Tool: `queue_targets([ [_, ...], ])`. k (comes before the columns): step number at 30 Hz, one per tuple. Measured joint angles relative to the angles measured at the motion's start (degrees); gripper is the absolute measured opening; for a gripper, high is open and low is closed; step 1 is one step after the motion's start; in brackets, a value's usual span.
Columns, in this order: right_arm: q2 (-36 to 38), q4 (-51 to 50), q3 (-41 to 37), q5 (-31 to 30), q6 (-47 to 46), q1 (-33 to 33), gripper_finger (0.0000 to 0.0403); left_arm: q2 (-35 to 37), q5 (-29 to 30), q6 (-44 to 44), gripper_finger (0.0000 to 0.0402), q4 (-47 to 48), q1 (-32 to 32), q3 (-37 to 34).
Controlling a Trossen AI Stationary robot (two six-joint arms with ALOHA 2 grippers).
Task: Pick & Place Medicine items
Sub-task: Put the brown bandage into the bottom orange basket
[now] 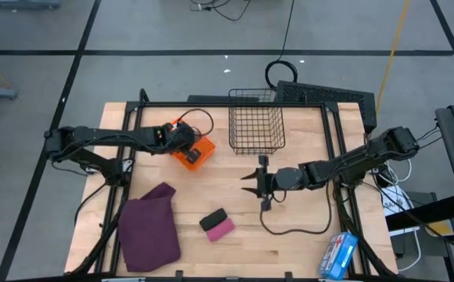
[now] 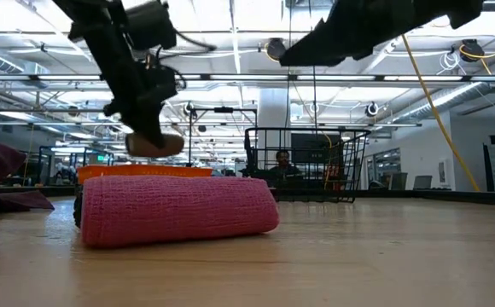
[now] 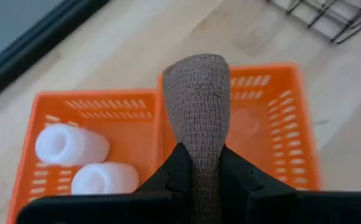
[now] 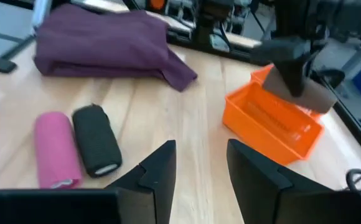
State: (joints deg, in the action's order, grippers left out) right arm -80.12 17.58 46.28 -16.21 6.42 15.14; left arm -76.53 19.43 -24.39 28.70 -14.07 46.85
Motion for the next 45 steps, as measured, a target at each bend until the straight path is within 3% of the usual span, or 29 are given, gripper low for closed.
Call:
queue_targets([
  [12,0.0,1.47,-1.01,0.0,0.45,-0.02,0.013,-7.75,-7.03,4.35,0.0047,-5.6,-4.01,-1.75],
  [20,0.0,1.33,-1.01,0.02,0.32,-0.02,0.013,-10.41,-4.68,3.74,0.0079,-5.01,-3.9,-1.73],
  [37,-0.02,0.88,-0.99,0.1,-1.37,0.01,0.013,-9.94,-4.52,1.58,0.0086,-4.76,-3.9,-1.66],
  [45,-0.02,1.03,-0.96,7.36,0.47,0.88,0.013,-9.94,-6.09,0.2,0.0086,-4.37,-3.9,-1.66],
])
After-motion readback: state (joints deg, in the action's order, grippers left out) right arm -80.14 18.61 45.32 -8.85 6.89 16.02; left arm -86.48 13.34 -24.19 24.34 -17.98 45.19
